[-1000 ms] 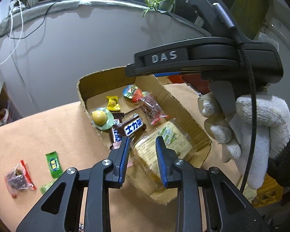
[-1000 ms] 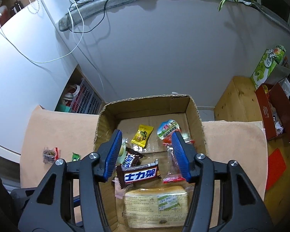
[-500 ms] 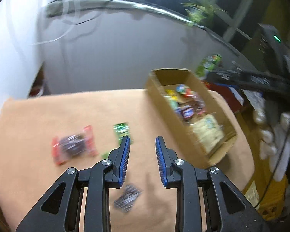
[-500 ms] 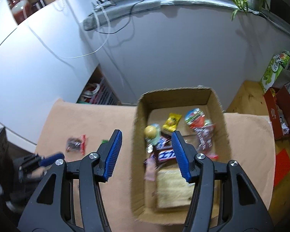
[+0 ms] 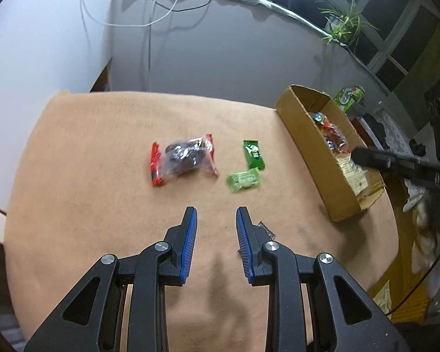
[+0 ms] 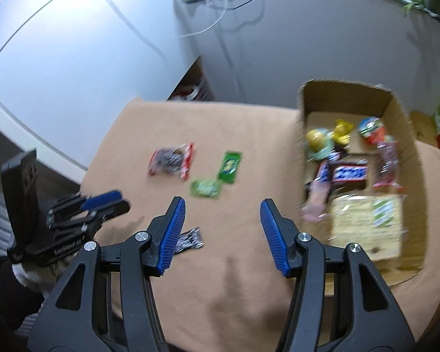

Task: Organize snacks
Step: 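Move the left gripper to the red-sealed dried fruit bag while the right approaches the black candy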

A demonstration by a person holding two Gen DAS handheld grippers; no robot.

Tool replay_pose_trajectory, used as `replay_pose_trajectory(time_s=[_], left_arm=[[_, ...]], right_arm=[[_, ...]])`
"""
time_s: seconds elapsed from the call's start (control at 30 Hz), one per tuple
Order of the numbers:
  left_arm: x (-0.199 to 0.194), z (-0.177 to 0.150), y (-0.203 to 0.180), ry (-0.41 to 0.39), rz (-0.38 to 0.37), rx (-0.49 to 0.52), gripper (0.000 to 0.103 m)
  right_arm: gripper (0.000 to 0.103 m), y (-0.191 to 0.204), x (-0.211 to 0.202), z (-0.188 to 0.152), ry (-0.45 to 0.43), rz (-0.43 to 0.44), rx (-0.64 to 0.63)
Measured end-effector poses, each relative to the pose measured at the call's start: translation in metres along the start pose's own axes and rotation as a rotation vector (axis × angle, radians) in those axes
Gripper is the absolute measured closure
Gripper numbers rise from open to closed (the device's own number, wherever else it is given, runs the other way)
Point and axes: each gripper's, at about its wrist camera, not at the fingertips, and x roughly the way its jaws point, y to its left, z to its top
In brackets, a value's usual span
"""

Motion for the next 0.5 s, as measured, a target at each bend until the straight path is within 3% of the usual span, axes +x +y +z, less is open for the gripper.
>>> replay_pose_trajectory(time_s=[0.17, 0.23, 0.5], left_arm=[[0.000, 0.011, 0.012, -0.009, 0.022, 0.017, 0.077], [-0.001, 0.020, 0.017, -0.025, 0.036, 0.028, 0.071], [0.007, 0.054, 0.035, -0.045, 0.018, 0.065, 0.070]], right_arm=[[0.047, 0.014, 0.022, -0.019, 0.057, 0.019, -0.041], [0.047, 0.017, 0.028, -0.027, 0.079, 0.025, -0.047], [0.047, 0.020, 0.061, -0.062, 0.209, 0.107, 0.073]])
